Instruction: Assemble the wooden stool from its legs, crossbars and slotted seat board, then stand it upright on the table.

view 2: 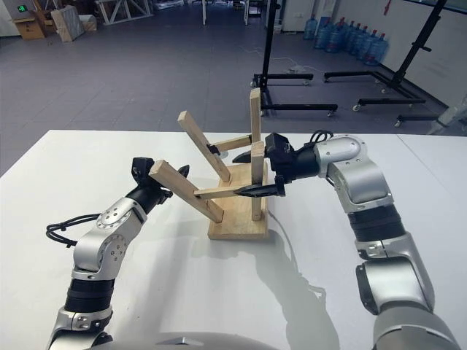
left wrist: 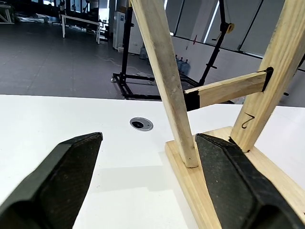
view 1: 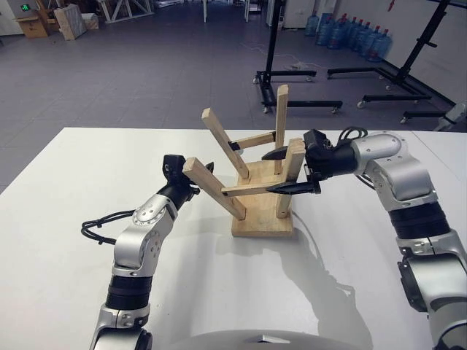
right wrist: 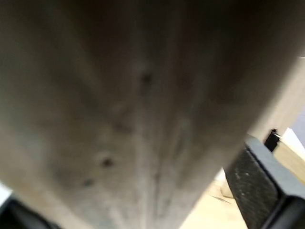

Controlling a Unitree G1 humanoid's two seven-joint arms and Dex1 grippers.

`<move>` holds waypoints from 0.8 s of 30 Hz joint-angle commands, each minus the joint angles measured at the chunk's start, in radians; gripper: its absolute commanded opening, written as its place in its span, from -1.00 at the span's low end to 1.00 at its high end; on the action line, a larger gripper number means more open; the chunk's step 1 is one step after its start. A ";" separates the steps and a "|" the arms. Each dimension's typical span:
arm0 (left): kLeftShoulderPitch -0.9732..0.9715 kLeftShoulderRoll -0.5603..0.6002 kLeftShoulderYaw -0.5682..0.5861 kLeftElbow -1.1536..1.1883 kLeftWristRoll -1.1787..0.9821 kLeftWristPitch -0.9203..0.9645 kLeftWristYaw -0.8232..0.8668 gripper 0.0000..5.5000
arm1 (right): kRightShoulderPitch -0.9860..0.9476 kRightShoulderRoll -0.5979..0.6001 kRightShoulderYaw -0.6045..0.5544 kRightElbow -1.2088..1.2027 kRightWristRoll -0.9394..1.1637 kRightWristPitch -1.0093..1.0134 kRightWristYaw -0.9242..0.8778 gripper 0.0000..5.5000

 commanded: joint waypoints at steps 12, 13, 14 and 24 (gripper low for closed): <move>-0.054 0.002 -0.028 -0.057 0.006 -0.011 -0.049 0.31 | 0.275 -0.052 -0.097 -0.015 -0.104 -0.118 -0.209 0.50; -0.051 0.005 -0.023 -0.059 0.005 -0.012 -0.049 0.31 | 0.284 -0.043 -0.107 -0.004 -0.119 -0.133 -0.247 0.50; -0.049 0.008 -0.019 -0.061 0.005 -0.014 -0.050 0.31 | 0.293 -0.036 -0.115 0.006 -0.133 -0.147 -0.281 0.50; -0.048 0.021 -0.003 -0.055 0.012 -0.024 -0.051 0.31 | 0.321 0.046 -0.169 0.035 -0.172 -0.213 -0.508 0.50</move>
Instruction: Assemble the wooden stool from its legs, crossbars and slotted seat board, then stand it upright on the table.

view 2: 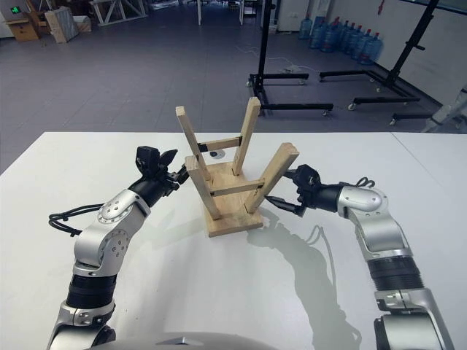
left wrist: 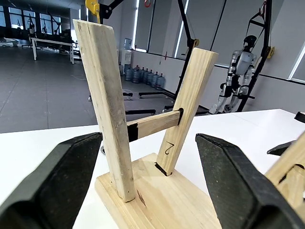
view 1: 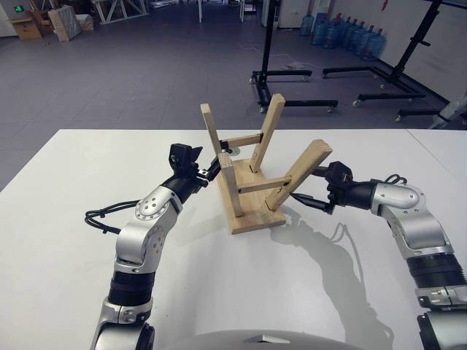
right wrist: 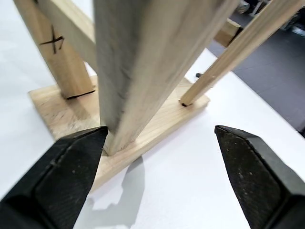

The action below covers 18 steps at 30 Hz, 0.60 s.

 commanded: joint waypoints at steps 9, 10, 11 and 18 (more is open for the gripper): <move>-0.005 0.002 0.015 0.019 0.024 -0.048 0.017 0.31 | -0.005 0.083 -0.126 -0.092 -0.049 -0.097 -0.295 0.50; -0.003 0.002 0.017 0.021 0.026 -0.052 0.018 0.31 | -0.016 0.089 -0.142 -0.108 -0.064 -0.112 -0.338 0.50; -0.001 0.002 0.018 0.022 0.027 -0.055 0.019 0.31 | -0.029 0.097 -0.155 -0.124 -0.075 -0.127 -0.375 0.50; -0.003 -0.003 0.015 0.045 0.040 -0.073 0.019 0.31 | -0.219 0.073 -0.089 -0.184 -0.349 -0.347 -0.577 0.50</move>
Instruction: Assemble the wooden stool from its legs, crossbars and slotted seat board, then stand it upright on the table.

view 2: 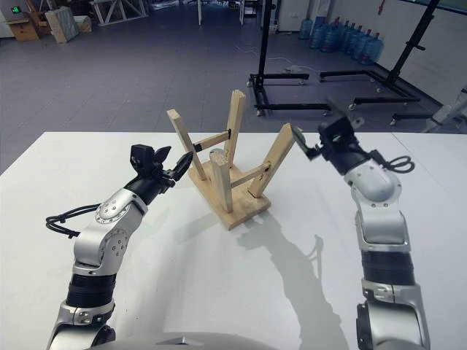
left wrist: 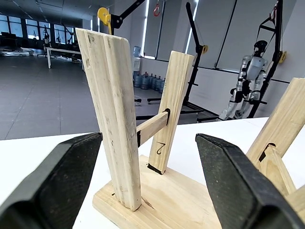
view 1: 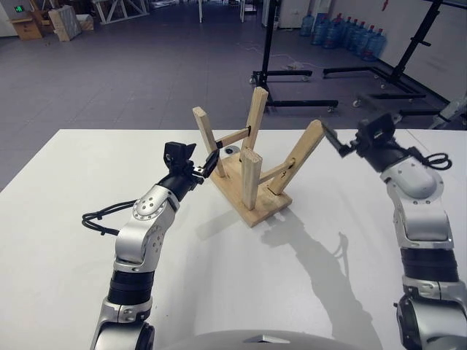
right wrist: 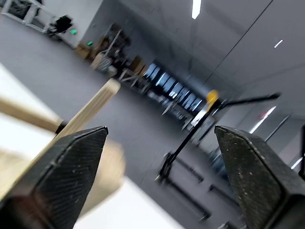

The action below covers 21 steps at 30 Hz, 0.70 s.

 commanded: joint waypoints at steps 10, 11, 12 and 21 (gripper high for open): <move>0.001 -0.018 -0.033 0.039 0.035 -0.037 0.000 0.31 | 0.016 -0.003 0.457 0.417 -0.450 -0.261 0.046 0.50; 0.002 -0.017 -0.029 0.039 0.035 -0.038 0.000 0.31 | 0.045 0.006 0.476 0.406 -0.434 -0.261 0.066 0.50; 0.004 -0.016 -0.025 0.038 0.035 -0.038 0.001 0.31 | 0.059 0.013 0.483 0.390 -0.417 -0.264 0.073 0.50; 0.004 -0.020 -0.015 0.051 0.045 -0.050 0.007 0.31 | -0.054 0.000 0.343 0.230 -0.341 -0.283 -0.041 0.50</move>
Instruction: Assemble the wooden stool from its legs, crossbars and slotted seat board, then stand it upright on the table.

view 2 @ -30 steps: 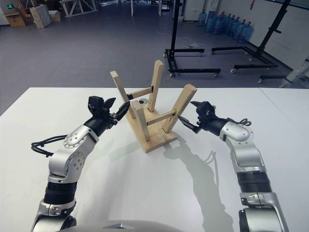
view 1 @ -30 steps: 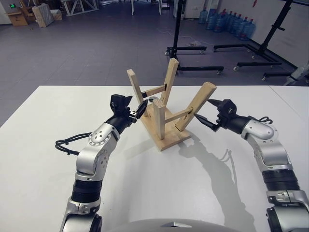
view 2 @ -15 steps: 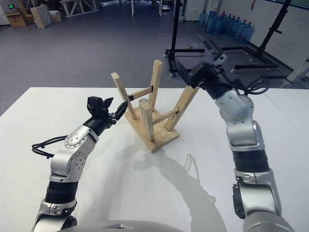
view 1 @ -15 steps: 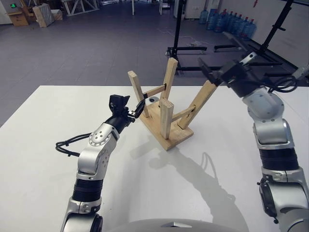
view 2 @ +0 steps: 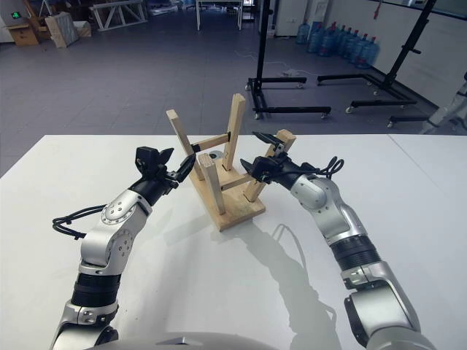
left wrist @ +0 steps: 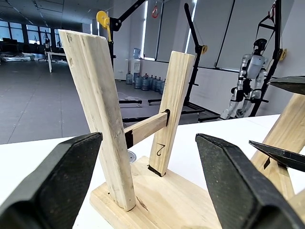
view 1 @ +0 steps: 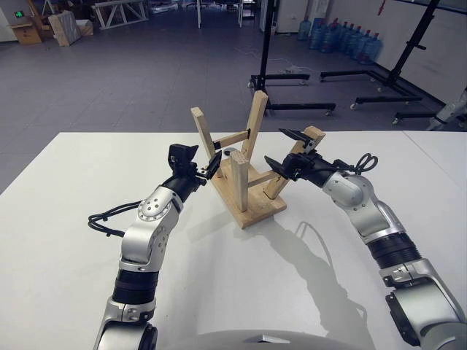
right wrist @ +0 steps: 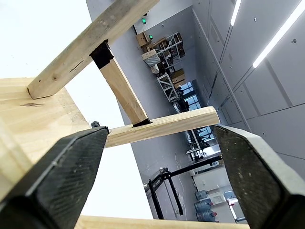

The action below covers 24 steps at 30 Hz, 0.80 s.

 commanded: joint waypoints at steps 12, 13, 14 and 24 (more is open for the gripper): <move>0.065 0.031 0.081 -0.125 -0.151 -0.054 -0.128 0.31 | -0.109 -0.022 -0.517 0.000 0.554 0.259 0.014 0.50; 0.077 0.043 0.094 -0.150 -0.181 -0.048 -0.149 0.31 | -0.080 -0.003 -0.512 0.013 0.570 0.274 0.025 0.50; 0.086 0.052 0.102 -0.170 -0.205 -0.042 -0.165 0.31 | -0.056 0.016 -0.506 0.020 0.586 0.289 0.034 0.50; 0.149 0.103 0.004 -0.238 -0.266 0.018 -0.234 0.31 | -0.043 0.112 -0.457 0.073 0.626 0.333 0.084 0.50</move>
